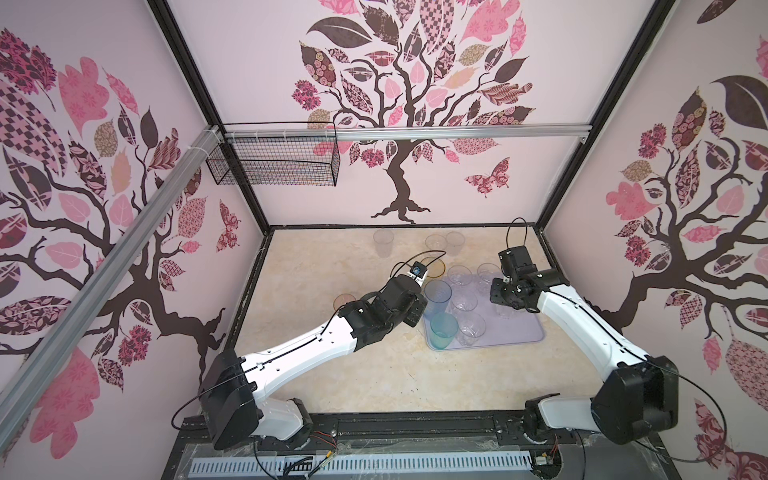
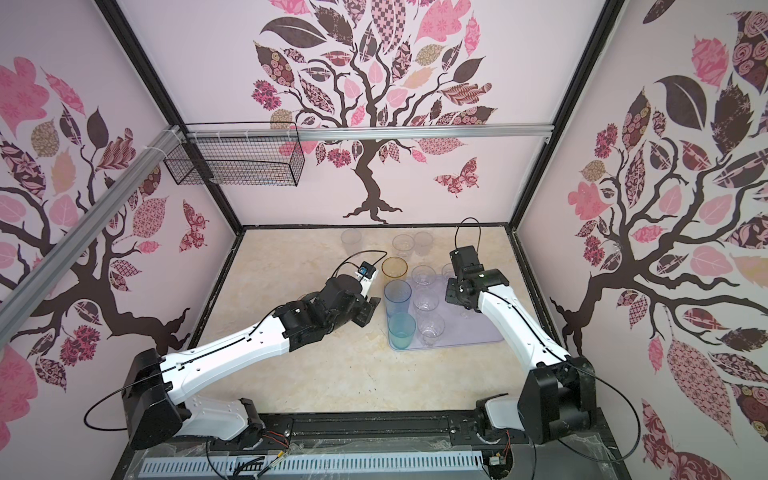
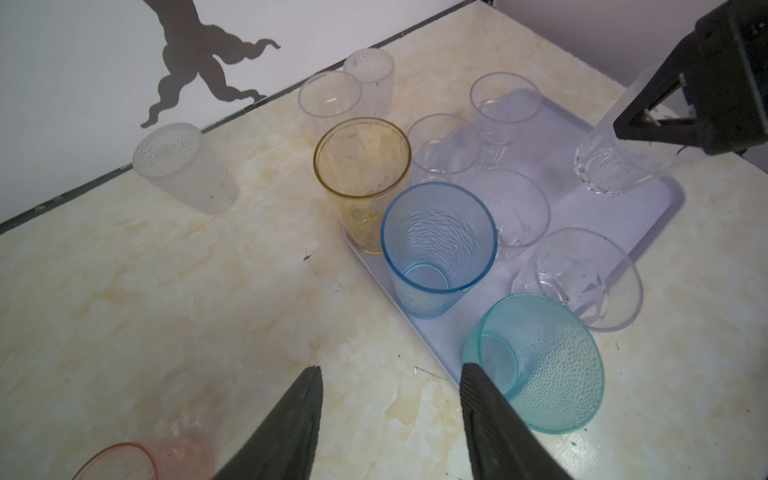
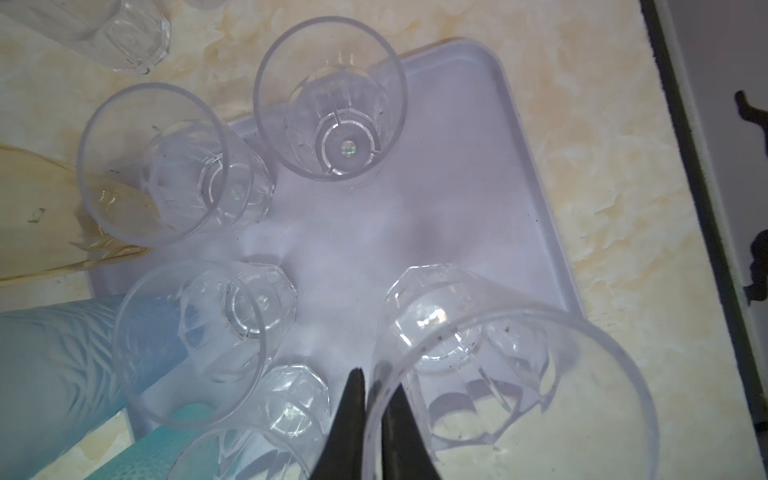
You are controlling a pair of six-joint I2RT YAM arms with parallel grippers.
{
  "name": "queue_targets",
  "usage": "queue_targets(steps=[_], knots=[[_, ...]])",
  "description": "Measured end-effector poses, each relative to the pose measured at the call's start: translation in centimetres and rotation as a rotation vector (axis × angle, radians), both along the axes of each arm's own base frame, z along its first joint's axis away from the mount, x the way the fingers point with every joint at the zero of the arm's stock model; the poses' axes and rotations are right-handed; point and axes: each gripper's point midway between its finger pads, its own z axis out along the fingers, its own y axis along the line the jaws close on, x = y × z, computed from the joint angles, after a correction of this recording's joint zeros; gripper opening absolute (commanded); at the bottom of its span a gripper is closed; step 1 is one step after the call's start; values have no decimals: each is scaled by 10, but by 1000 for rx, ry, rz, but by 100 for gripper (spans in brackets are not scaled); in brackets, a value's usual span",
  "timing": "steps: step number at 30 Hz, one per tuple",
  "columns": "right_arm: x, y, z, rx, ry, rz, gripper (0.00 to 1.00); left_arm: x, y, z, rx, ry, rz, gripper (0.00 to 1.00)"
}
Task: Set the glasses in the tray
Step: 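Lower the clear glass onto the tray and open the right gripper, then move the right gripper back to the clear glasses by the back wall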
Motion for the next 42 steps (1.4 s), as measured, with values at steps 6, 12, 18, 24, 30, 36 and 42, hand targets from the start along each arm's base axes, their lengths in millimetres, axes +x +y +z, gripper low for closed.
queue_targets(steps=[6, 12, 18, 24, 30, 36, 42], knots=[[21, 8, -16, 22, -12, 3, 5, 7, 32, -32, -33, 113, 74, 56], [34, 12, -31, 28, -5, 7, 5, 11, 41, -28, -68, 119, 104, 56], [41, 15, -50, 25, 35, 15, 5, 12, 38, -26, -84, 120, 101, 56], [49, 19, -51, 30, 41, 26, 8, 12, 38, -25, -88, 116, 101, 56], [52, 22, -52, 40, 48, 32, 15, 12, 38, -27, -85, 118, 102, 56], [57, 22, -43, 32, 44, 36, 39, 13, 38, -30, -77, 122, 104, 57], [62, 24, -13, 37, 14, 36, 44, 19, 46, -30, -65, 113, 126, 57]])
